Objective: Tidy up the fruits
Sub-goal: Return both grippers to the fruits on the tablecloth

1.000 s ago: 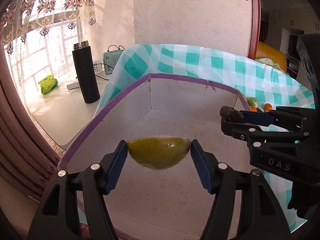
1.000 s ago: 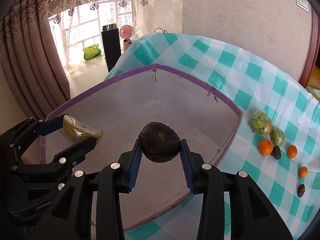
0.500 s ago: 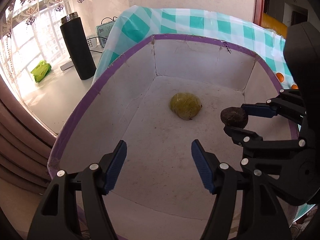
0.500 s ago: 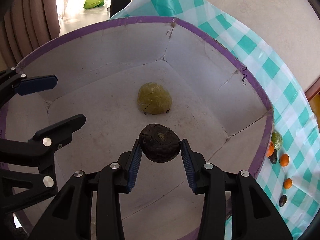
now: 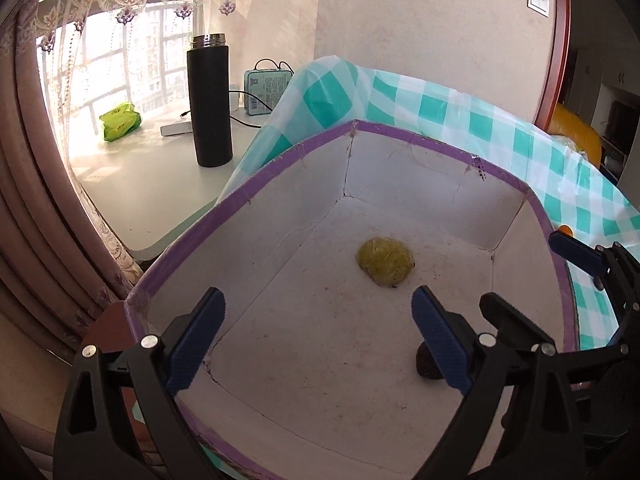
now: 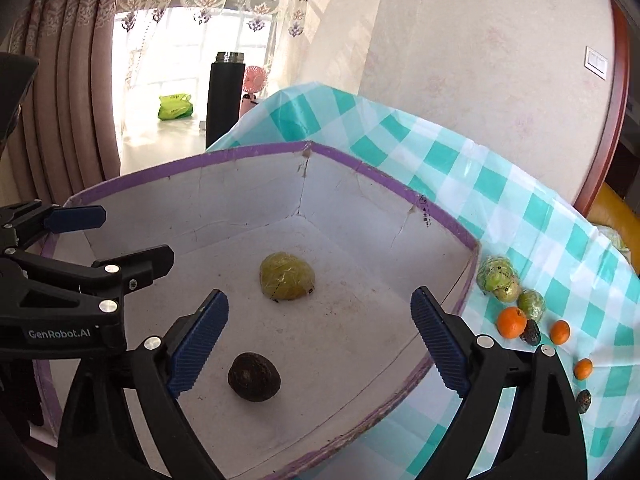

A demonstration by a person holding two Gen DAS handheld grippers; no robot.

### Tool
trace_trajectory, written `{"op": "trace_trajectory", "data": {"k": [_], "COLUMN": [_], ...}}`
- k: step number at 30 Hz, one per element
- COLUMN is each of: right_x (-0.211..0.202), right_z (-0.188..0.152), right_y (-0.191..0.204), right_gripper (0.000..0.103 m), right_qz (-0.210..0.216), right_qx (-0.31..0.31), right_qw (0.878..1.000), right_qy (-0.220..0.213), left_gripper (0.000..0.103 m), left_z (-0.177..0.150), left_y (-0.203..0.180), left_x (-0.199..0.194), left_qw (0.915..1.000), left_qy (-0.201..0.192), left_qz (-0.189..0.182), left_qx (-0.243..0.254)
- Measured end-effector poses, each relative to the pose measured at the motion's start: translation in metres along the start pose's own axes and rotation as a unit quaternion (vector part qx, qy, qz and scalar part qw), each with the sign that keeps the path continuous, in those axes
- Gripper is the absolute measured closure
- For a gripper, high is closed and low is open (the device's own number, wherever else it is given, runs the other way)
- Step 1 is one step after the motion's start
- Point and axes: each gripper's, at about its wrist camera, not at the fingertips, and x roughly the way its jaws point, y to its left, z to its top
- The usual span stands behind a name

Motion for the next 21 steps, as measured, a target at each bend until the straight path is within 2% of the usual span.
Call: {"op": "trace_trajectory", "data": {"k": [1, 3, 5, 6, 7, 10, 12, 14, 16, 17, 19, 21], "right_x": [-0.015, -0.045, -0.063, -0.067, -0.069, -0.064, -0.06, -0.052, -0.045, -0.041, -0.035, -0.028], "right_z": [-0.002, -0.011, -0.023, -0.03, -0.038, -0.071, -0.1, -0.126, -0.149, -0.16, -0.176, -0.189], "right_y": [-0.008, -0.032, -0.062, -0.08, -0.098, -0.162, -0.208, -0.253, -0.289, -0.305, -0.331, -0.348], "right_gripper": [0.014, 0.012, 0.011, 0.011, 0.011, 0.011, 0.011, 0.011, 0.011, 0.011, 0.011, 0.011], "right_qz": [-0.009, -0.018, -0.035, -0.046, -0.062, -0.123, -0.145, -0.164, -0.19, -0.205, -0.223, -0.229], "right_qx": [0.01, 0.043, 0.085, 0.107, 0.128, 0.207, 0.273, 0.331, 0.36, 0.366, 0.371, 0.366], "right_qw": [0.999, 0.992, 0.985, 0.982, 0.979, 0.967, 0.95, 0.929, 0.913, 0.906, 0.899, 0.897], "right_qy": [-0.043, -0.117, -0.148, -0.15, -0.144, -0.088, -0.049, -0.005, 0.034, 0.053, 0.073, 0.098], "left_gripper": [0.008, 0.008, 0.007, 0.002, 0.002, 0.002, 0.002, 0.002, 0.002, 0.002, 0.002, 0.002], "left_z": [0.001, -0.001, -0.003, -0.005, -0.009, -0.027, -0.039, -0.048, -0.051, -0.052, -0.052, -0.057], "left_y": [0.0, -0.008, -0.023, -0.035, -0.051, -0.109, -0.155, -0.198, -0.234, -0.248, -0.27, -0.28], "left_x": [-0.01, -0.037, -0.064, -0.077, -0.088, -0.106, -0.101, -0.085, -0.053, -0.033, 0.011, 0.046], "left_qw": [0.9996, 0.9949, 0.987, 0.982, 0.9765, 0.9578, 0.947, 0.938, 0.9347, 0.9367, 0.9478, 0.9534], "left_qy": [-0.022, -0.094, -0.156, -0.181, -0.203, -0.236, -0.219, -0.177, -0.119, -0.084, -0.015, 0.027], "left_qz": [0.0, 0.011, -0.022, -0.046, -0.071, -0.152, -0.201, -0.248, -0.282, -0.289, -0.277, -0.271], "left_qx": [-0.016, -0.035, -0.033, -0.026, -0.012, 0.061, 0.121, 0.166, 0.181, 0.178, 0.157, 0.129]}}
